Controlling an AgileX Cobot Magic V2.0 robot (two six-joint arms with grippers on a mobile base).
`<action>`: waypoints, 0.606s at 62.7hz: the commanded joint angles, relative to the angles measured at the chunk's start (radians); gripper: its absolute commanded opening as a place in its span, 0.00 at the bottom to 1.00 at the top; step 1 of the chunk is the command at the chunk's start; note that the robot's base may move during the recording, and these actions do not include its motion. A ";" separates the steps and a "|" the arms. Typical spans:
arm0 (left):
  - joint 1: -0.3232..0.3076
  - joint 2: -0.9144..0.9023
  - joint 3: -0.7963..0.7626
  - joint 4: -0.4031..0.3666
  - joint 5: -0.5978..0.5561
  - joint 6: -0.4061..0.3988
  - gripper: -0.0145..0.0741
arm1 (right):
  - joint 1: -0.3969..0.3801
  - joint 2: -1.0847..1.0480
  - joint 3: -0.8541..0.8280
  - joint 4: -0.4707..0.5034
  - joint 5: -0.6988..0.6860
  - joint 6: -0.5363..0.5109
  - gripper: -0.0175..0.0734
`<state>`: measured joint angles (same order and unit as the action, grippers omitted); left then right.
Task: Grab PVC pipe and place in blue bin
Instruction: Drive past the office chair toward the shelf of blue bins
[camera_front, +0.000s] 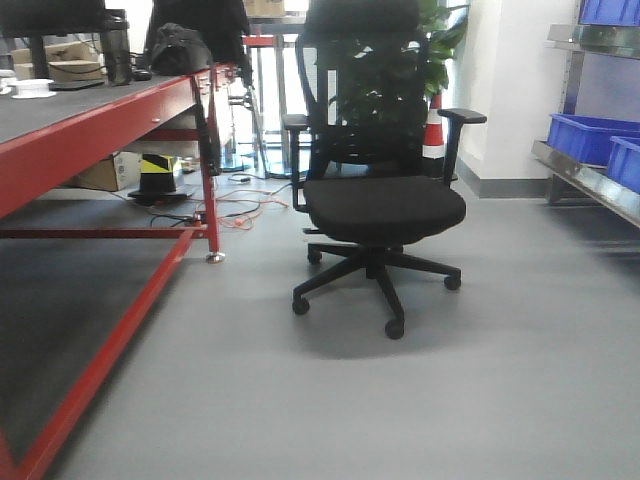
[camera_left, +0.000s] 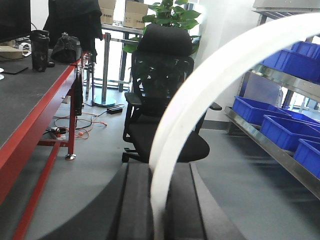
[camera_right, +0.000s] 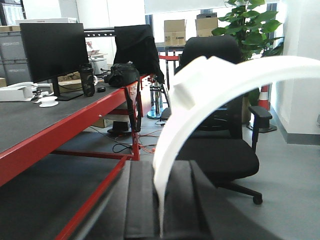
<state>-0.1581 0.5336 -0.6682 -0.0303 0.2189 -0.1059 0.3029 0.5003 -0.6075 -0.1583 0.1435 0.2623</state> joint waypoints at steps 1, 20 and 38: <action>-0.003 -0.008 -0.002 0.000 -0.027 -0.004 0.04 | 0.000 -0.004 0.003 -0.012 -0.026 -0.001 0.01; -0.003 -0.008 -0.002 0.000 -0.027 -0.004 0.04 | 0.000 -0.004 0.003 -0.012 -0.026 -0.001 0.01; -0.003 -0.008 -0.002 0.000 -0.027 -0.004 0.04 | 0.000 -0.004 0.003 -0.012 -0.026 -0.001 0.01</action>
<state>-0.1581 0.5336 -0.6682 -0.0303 0.2189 -0.1059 0.3029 0.5003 -0.6075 -0.1583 0.1435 0.2623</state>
